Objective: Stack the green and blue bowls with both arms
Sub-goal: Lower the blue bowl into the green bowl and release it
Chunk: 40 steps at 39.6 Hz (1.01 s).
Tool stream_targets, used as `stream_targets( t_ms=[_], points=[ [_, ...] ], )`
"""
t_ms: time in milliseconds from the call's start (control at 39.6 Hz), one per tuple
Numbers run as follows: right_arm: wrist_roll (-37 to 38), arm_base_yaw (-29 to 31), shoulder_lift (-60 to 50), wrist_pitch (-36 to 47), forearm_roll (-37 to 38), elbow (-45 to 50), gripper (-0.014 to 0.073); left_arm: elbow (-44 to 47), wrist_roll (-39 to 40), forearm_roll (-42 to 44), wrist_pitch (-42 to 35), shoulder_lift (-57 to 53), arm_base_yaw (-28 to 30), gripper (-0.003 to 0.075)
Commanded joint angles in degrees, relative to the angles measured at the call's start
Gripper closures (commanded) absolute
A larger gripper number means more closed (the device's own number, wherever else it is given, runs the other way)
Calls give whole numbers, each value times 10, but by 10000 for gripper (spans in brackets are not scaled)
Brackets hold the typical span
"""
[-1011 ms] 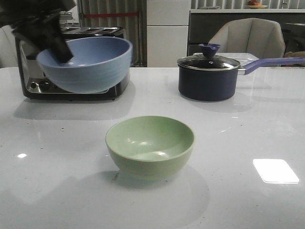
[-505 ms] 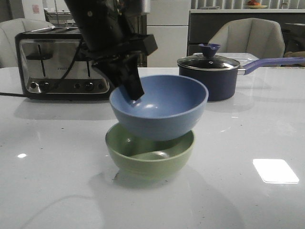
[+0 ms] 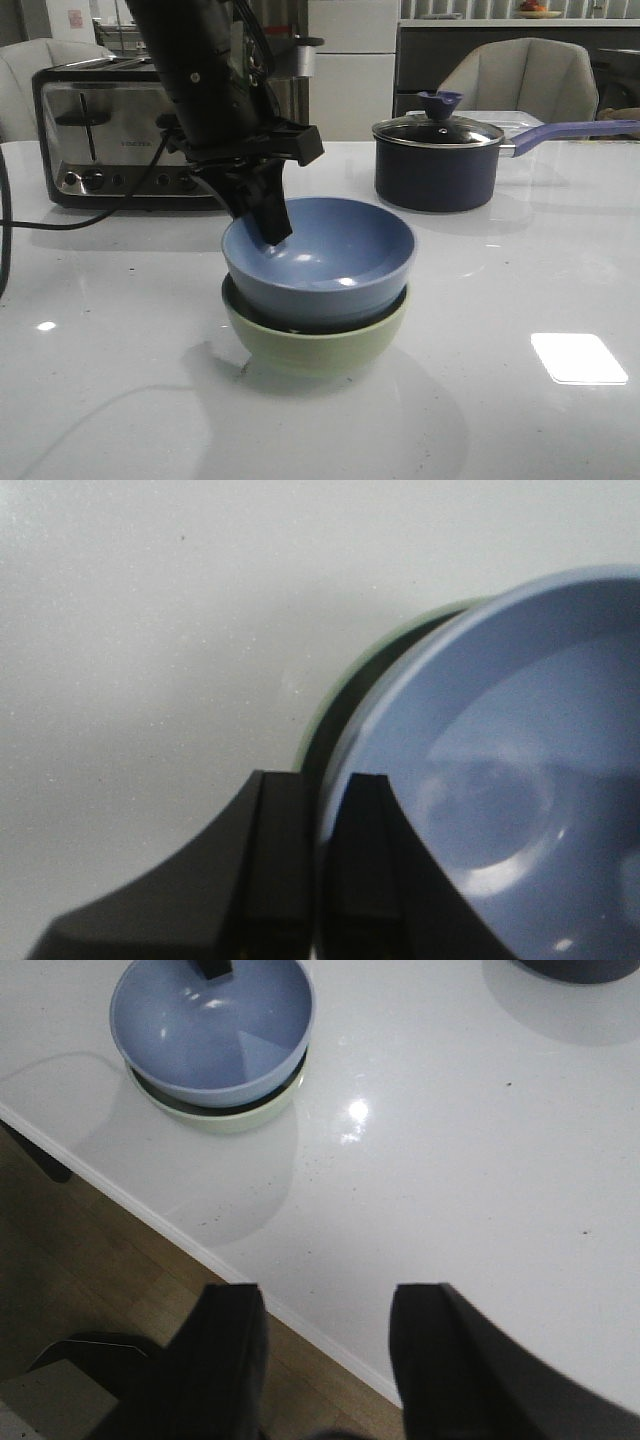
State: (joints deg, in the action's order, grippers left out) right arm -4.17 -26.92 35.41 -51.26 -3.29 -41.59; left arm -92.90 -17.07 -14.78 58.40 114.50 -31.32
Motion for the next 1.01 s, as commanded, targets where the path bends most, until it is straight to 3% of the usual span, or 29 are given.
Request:
stream_targets(
  t_ms=[0, 152, 253, 657, 985],
  points=[
    [-3, 0, 0, 36, 4, -16, 177, -19, 6, -12, -8, -24, -2, 566],
    [-3, 0, 0, 36, 4, -16, 177, -19, 6, -12, -13, -23, -2, 359],
    [-3, 0, 0, 36, 4, -16, 177, -19, 6, -9, -13, -27, -2, 280],
    [-3, 0, 0, 36, 4, -16, 177, 9, 29, 30, -11, -147, -4, 276],
    [-3, 0, 0, 36, 4, -16, 177, 208, 29, 32, -78, -399, -4, 276]
  ],
)
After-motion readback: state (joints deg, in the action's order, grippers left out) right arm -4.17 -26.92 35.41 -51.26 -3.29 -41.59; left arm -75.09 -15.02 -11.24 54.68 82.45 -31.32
